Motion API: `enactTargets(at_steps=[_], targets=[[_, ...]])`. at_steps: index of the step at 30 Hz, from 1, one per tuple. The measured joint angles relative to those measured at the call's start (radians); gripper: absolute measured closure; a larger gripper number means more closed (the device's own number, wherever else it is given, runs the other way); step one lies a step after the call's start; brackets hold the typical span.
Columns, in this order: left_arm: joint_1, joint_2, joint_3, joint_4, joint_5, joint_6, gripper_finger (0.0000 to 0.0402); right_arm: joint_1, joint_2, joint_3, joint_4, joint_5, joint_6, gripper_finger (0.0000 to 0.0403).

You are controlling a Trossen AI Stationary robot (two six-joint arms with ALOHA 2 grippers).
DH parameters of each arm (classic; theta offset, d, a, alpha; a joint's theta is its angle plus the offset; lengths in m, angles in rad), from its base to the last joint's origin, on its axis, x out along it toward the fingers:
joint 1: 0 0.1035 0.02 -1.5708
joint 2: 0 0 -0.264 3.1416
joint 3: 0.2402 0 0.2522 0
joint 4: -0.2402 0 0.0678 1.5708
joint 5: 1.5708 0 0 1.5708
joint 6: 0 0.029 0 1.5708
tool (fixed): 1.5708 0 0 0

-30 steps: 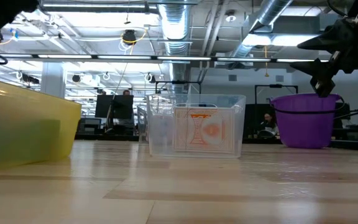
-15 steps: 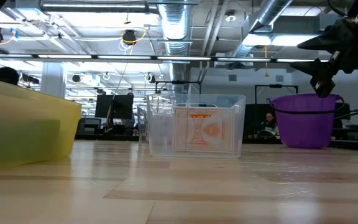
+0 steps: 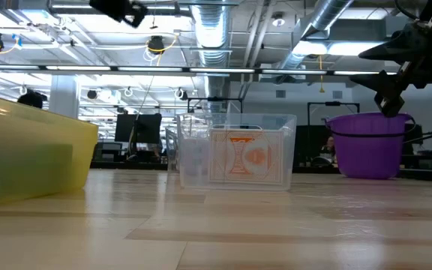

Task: Pick & Place Toys
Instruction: Put the yellow game piece into the yellow bin

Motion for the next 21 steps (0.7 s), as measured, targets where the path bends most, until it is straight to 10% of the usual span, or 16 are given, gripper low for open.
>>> enactTargets(at_steps=[17, 21], targets=[[0.011, 0.202, 0.032, 0.100, -0.079, -0.004, 0.0389, 0.000, 0.000, 0.000, 0.000, 0.000, 0.000, 0.0219], [0.018, 0.242, 0.032, 0.100, 0.064, -0.134, 0.0389, 0.000, 0.000, 0.000, 0.000, 0.000, 0.000, 0.0219]])
